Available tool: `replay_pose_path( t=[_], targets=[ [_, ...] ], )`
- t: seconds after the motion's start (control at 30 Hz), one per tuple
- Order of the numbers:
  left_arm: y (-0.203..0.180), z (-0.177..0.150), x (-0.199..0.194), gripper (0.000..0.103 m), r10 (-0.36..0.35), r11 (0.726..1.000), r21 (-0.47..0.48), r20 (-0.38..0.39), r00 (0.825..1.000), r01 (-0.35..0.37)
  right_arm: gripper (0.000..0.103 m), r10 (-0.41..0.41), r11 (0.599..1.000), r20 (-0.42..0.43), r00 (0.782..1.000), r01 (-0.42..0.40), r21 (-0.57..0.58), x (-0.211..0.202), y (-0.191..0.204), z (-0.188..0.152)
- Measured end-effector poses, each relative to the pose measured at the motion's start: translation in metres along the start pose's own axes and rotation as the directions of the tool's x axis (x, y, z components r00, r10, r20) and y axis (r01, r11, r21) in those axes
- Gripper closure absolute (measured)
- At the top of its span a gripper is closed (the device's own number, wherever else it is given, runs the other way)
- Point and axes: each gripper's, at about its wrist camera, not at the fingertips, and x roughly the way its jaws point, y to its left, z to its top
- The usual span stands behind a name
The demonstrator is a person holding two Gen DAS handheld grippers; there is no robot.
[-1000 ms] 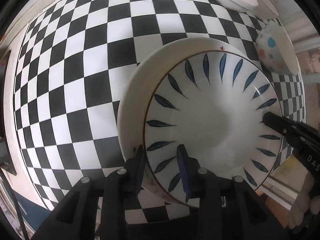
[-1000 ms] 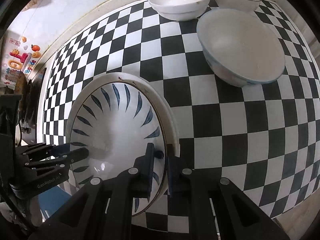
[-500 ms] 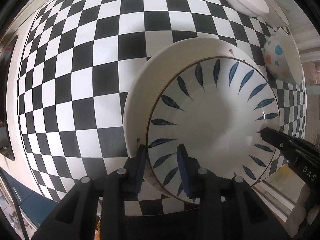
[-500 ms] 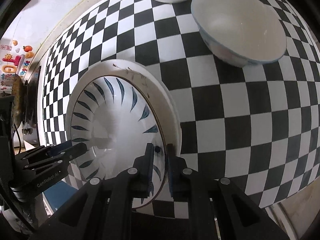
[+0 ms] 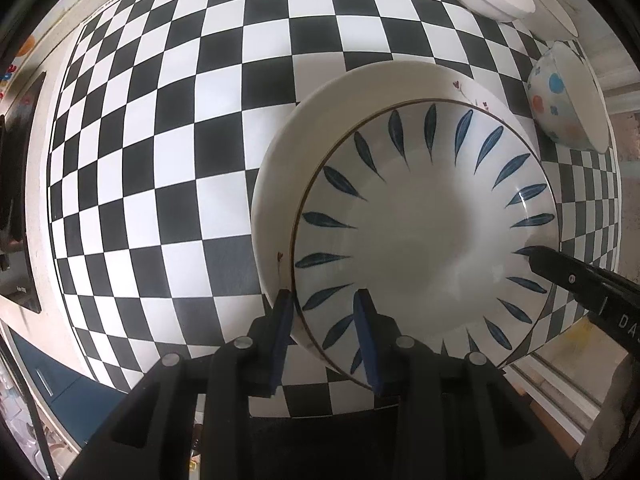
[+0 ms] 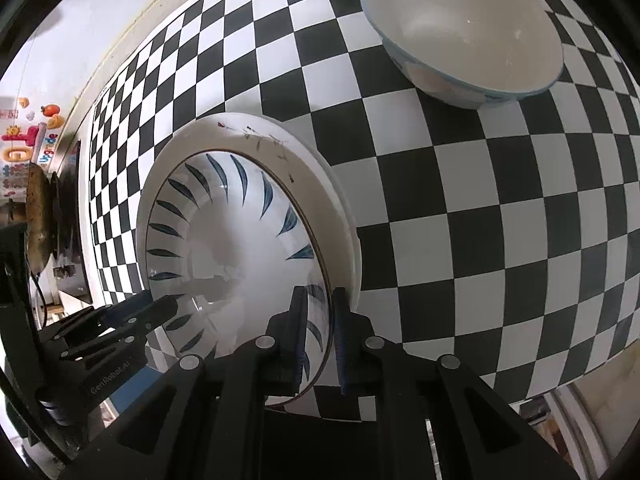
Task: Organize plates and bowls
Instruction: 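Lower the blue-leaf plate onto the pink-flower plate and open both grippers, then move both grippers toward the white bowls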
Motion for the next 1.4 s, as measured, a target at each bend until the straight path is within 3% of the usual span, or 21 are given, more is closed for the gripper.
replay_pose_path(
  t=[0.47, 0.63, 0.83, 1.07, 1.23, 1.4],
  targets=[
    [-0.007, -0.023, -0.002, 0.075, -0.019, 0.999, -0.040, -0.001, 1.000, 0.019, 0.089, -0.083, 0.995, 0.008, 0.997, 0.084, -0.060, -0.005, 0.016, -0.012],
    [-0.015, -0.034, -0.019, 0.075, 0.019, 0.999, -0.038, 0.051, 0.999, -0.017, 0.089, -0.092, 0.990, 0.024, 0.995, 0.094, -0.100, -0.015, 0.022, -0.021],
    [-0.021, -0.055, -0.064, 0.073, 0.032, 0.998, -0.059, 0.141, 0.990, -0.024, 0.089, -0.083, 0.983, 0.093, 0.992, 0.097, -0.156, -0.056, 0.034, -0.032],
    [-0.033, -0.077, -0.122, 0.073, 0.040, 0.998, -0.053, 0.264, 0.964, -0.027, 0.088, -0.077, 0.972, 0.180, 0.981, 0.113, -0.205, -0.118, 0.051, -0.048],
    [-0.032, -0.090, -0.157, 0.067, 0.037, 0.999, -0.042, 0.334, 0.942, -0.025, 0.063, -0.088, 0.965, 0.259, 0.962, 0.147, -0.218, -0.165, 0.059, -0.070],
    [-0.029, -0.108, -0.176, 0.067, 0.025, 1.000, -0.025, 0.379, 0.925, -0.017, 0.059, -0.110, 0.963, 0.319, 0.941, 0.180, -0.200, -0.189, 0.067, -0.099]
  ],
)
